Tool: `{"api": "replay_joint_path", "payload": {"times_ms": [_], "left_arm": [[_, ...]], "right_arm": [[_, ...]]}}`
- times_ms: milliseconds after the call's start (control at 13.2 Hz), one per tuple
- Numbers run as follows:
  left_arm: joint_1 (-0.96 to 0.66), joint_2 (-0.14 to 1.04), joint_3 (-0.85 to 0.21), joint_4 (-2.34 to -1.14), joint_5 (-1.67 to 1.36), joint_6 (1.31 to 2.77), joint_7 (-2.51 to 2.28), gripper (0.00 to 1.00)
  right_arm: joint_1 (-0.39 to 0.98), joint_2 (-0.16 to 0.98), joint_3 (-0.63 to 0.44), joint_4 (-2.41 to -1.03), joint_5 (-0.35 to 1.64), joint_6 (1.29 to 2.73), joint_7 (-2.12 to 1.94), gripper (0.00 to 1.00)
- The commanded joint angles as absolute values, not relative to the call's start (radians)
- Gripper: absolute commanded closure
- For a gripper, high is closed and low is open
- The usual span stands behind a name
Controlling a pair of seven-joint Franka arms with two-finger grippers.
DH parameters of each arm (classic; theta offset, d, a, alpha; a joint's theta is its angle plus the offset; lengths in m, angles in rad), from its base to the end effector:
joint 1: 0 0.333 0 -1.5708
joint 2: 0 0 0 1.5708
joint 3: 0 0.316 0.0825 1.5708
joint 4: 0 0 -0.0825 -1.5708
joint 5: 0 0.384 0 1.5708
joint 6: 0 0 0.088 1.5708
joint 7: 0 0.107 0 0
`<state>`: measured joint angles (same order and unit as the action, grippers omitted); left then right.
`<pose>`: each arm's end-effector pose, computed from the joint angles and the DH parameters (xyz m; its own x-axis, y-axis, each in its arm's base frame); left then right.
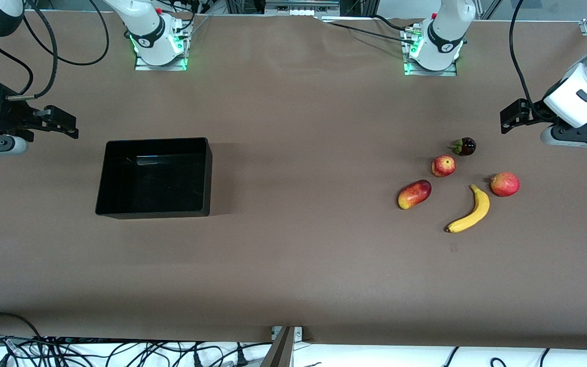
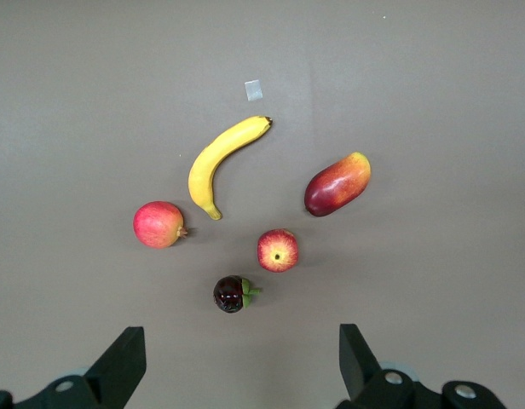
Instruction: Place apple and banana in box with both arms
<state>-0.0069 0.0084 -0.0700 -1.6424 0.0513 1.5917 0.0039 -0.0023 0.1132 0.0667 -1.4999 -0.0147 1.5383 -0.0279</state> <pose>0.5548 -0.0372 0.5880 0.9949 -0.0817 -0.0593 -0.0847 -0.9951 -0.0503 0.5835 0.0338 0.5907 0.9930 0.0916 -0.0746 0.0923 -0.9957 0.0051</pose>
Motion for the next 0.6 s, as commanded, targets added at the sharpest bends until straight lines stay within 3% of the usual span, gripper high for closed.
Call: {"api": "replay_joint_path", "payload": {"times_ms": [0,529], "left_arm": [[-0.011,0.025,-0.071,-1.603,0.077,1.566,0.0,0.0],[-0.008,0.031,-0.071,-1.595,0.075,1.56,0.0,0.0]], "right_arm": [[-0.014,0.08,0.081,-1.523,-0.02,1.507,-0.023,0.0],[-0.014,0.078,0.081,-1.523,-0.017,1.5,-0.025,0.0]]}}
